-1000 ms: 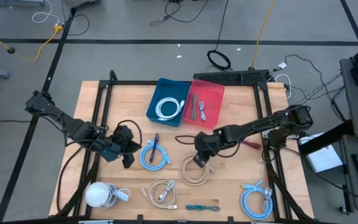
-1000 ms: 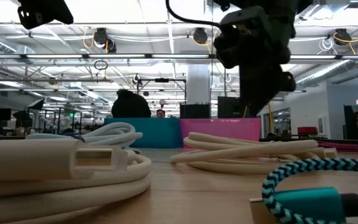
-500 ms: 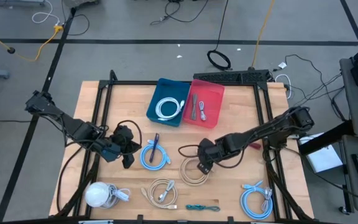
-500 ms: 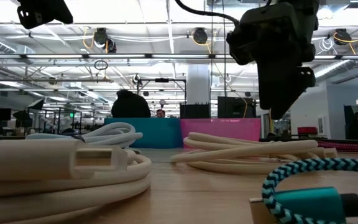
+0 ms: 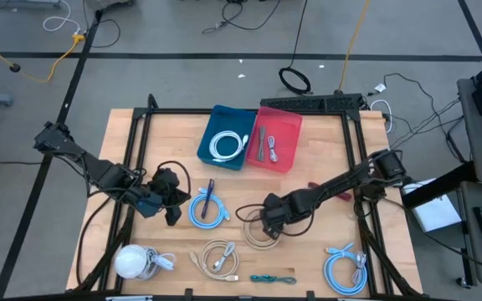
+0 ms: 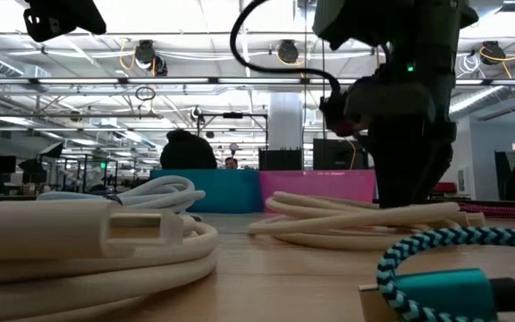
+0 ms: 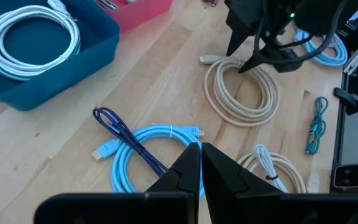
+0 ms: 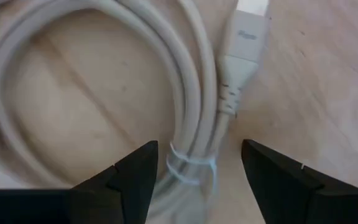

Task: Pick & Place USB Port
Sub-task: Put the large brown charger cable into the blue bin

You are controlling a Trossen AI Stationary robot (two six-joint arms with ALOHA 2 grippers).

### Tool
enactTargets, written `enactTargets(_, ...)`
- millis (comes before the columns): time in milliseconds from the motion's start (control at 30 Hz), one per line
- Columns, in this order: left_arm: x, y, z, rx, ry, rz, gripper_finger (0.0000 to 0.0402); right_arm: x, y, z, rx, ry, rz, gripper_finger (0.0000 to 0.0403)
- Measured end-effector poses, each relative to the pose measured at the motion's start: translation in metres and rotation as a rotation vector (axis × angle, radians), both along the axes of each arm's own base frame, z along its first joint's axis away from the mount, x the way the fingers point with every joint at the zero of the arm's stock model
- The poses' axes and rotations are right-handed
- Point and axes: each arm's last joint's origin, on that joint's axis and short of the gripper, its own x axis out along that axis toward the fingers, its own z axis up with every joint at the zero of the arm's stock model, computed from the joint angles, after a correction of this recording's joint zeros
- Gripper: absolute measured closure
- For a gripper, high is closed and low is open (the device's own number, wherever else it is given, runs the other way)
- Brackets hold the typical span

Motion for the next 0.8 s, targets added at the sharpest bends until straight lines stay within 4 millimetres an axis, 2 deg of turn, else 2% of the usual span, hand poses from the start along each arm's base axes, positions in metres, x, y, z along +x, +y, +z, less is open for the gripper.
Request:
enactTargets(100, 0.000, 0.000, 0.000, -0.002, 0.000, 0.002, 0.0385, 0.003, 0.001, -0.008, -0.017, 0.016, -0.005, 0.0191)
enactTargets(200, 0.000, 0.000, 0.000, -0.008, -0.001, 0.008, 0.0385, 0.003, 0.001, -0.016, -0.022, 0.043, -0.033, 0.0223)
enactTargets(333, 0.000, 0.000, 0.000, -0.011, -0.005, 0.017, 0.0385, 0.001, -0.002, -0.017, -0.028, 0.066, -0.064, 0.0306)
enactTargets(400, 0.000, 0.000, 0.000, -0.010, -0.006, 0.020, 0.0385, 0.002, -0.004, -0.012, -0.013, 0.048, -0.062, 0.0351)
enactTargets(567, 0.001, 0.003, 0.000, -0.015, -0.022, 0.072, 0.0385, 0.003, -0.010, 0.012, 0.001, -0.078, -0.083, 0.0353)
enactTargets(667, 0.001, 0.009, 0.001, -0.070, -0.076, 0.243, 0.0385, 0.003, -0.017, 0.044, -0.003, -0.207, -0.117, 0.0353)
enactTargets(800, -0.004, 0.017, 0.012, -0.158, -0.228, 0.427, 0.0385, 0.000, -0.025, 0.087, -0.038, -0.370, -0.161, 0.0353)
